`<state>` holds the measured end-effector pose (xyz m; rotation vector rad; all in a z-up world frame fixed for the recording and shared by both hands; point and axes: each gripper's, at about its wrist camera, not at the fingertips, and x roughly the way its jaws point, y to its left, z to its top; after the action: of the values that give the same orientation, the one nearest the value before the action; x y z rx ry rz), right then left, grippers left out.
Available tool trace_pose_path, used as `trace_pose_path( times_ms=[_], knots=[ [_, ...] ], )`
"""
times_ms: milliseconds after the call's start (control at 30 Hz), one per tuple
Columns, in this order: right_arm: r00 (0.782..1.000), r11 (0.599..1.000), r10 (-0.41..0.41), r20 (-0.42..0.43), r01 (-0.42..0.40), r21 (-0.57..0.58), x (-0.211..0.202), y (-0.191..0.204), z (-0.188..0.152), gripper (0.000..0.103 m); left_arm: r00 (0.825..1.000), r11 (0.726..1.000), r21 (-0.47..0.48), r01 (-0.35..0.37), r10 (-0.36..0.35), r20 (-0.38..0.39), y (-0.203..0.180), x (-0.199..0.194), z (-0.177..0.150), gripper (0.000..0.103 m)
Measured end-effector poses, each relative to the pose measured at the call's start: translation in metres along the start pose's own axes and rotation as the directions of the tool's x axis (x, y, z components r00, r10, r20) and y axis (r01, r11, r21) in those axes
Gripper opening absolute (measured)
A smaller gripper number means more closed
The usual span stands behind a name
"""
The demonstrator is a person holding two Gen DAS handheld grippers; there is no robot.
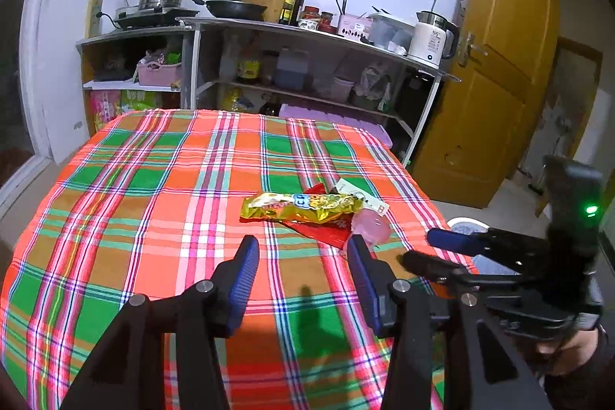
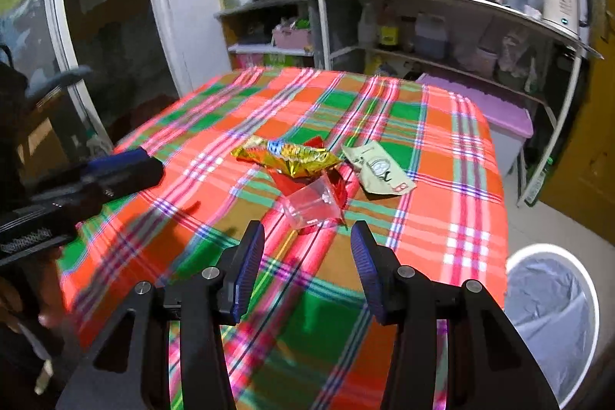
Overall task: Collect trash
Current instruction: 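Grasp the second clear plastic cup with the right tool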
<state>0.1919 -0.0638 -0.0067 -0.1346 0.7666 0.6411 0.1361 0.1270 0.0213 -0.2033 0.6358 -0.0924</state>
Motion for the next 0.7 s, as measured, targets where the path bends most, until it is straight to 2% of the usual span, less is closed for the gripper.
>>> trace_pose_path(
  times_ms=[300, 700],
  knots=[
    [0.998, 0.998, -0.030, -0.054, 0.027, -0.059, 0.047, 0.000, 0.009, 0.048, 1.000, 1.000, -0.025, 0.011, -0.012, -0.021, 0.023, 0.018, 0.005, 0.054],
    [0.996, 0.995, -0.027, -0.088, 0.019, -0.095, 0.067, -0.002, 0.017, 0.048, 0.999, 0.999, -0.032, 0.014, -0.016, -0.041, 0.029, 0.035, 0.013, 0.056]
  ],
)
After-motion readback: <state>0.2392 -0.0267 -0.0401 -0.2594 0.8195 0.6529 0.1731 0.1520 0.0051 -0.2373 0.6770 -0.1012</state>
